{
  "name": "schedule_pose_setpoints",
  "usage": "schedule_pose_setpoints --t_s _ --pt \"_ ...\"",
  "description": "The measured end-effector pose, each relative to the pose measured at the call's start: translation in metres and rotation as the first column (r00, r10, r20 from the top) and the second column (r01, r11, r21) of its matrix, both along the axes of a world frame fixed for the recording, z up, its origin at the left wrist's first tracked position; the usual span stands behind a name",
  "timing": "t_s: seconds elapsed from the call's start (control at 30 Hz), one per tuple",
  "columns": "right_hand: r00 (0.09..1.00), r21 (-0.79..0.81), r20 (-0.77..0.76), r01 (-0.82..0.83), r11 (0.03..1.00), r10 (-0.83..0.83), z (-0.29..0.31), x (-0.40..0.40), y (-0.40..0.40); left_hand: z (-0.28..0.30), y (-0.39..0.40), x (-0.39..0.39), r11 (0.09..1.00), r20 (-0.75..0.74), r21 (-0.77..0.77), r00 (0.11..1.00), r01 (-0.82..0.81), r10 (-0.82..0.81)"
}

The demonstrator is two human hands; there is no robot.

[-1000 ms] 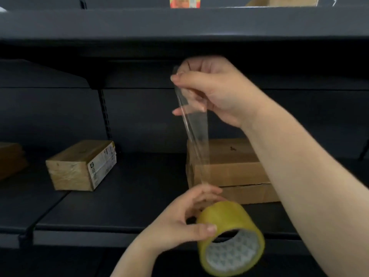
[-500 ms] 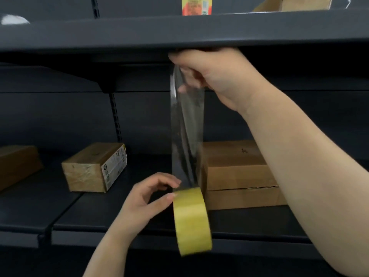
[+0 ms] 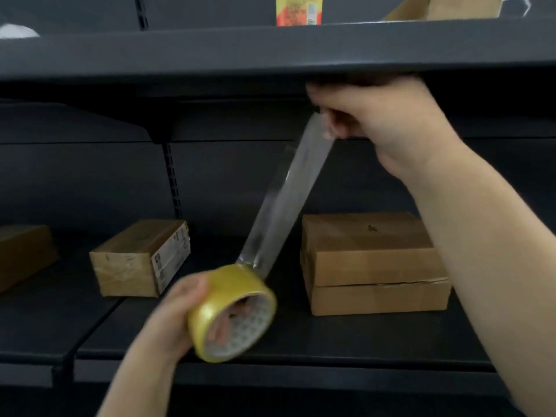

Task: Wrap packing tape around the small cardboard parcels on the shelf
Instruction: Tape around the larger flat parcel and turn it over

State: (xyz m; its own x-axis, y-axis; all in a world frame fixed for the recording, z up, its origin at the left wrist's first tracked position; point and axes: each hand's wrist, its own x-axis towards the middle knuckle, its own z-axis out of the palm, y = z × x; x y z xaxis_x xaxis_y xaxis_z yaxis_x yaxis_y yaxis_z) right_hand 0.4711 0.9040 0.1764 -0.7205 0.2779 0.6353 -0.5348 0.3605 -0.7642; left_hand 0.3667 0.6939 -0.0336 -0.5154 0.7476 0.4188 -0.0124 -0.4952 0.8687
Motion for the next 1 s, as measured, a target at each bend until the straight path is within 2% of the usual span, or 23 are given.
schedule_pose_setpoints --t_s 0.07,0.17,0.23,0.27,0.3,0.33,0.37,0.4,0.43,0.5,0.6,0.7,0.87,1.0 --pt "0.995 0.02 0.084 0.061 0.998 -0.063 -0.013 0.01 0.023 0.008 -0.006 -0.015 0.968 0.014 0.112 0.974 0.224 -0.227" --pt "0.939 0.003 0.31 0.159 0.987 -0.152 -0.036 0.016 0.06 0.03 -0.01 -0.033 0.94 -0.02 0.119 0.948 0.319 -0.319" --pt "0.896 -0.065 0.403 0.231 0.971 -0.187 -0.051 0.018 0.083 0.045 -0.011 -0.049 0.894 0.006 0.106 0.899 0.435 -0.438" --pt "0.877 -0.099 0.443 0.256 0.962 -0.188 -0.058 0.018 0.093 0.054 -0.008 -0.052 0.903 0.028 0.076 0.904 0.424 -0.427" --pt "0.857 -0.116 0.478 0.281 0.952 -0.195 -0.065 0.017 0.102 0.064 -0.001 -0.053 0.932 0.045 -0.005 0.931 0.362 -0.361" --pt "0.836 -0.122 0.508 0.311 0.943 -0.21 -0.072 0.016 0.109 0.074 0.005 -0.054 0.963 0.035 -0.15 0.975 0.224 -0.221" --pt "0.818 -0.127 0.529 0.34 0.932 -0.226 -0.078 0.015 0.116 0.086 0.008 -0.052 0.958 -0.02 -0.285 1.0 0.016 -0.022" --pt "0.806 -0.134 0.541 0.365 0.921 -0.24 -0.083 0.014 0.123 0.099 0.014 -0.05 0.905 -0.117 -0.378 0.98 -0.196 0.164" --pt "0.799 -0.145 0.545 0.388 0.91 -0.254 -0.087 0.014 0.13 0.111 0.02 -0.049 0.836 -0.197 -0.443 0.945 -0.324 0.261" --pt "0.788 -0.173 0.547 0.435 0.884 -0.281 -0.09 0.017 0.145 0.13 0.032 -0.046 0.717 -0.332 -0.534 0.891 -0.448 0.309" --pt "0.764 -0.137 0.567 0.456 0.879 -0.308 -0.092 0.018 0.162 0.138 0.043 -0.046 0.58 -0.445 -0.607 0.837 -0.543 0.319" --pt "0.728 -0.053 0.588 0.469 0.882 -0.352 -0.091 0.015 0.169 0.135 0.056 -0.045 0.519 -0.471 -0.638 0.821 -0.569 0.322" --pt "0.643 0.087 0.666 0.437 0.895 -0.378 -0.091 0.013 0.177 0.135 0.064 -0.053 0.5 -0.473 -0.663 0.829 -0.558 0.298" --pt "0.617 0.148 0.673 0.429 0.891 -0.409 -0.092 0.011 0.178 0.133 0.067 -0.058 0.495 -0.456 -0.7 0.856 -0.515 0.245"
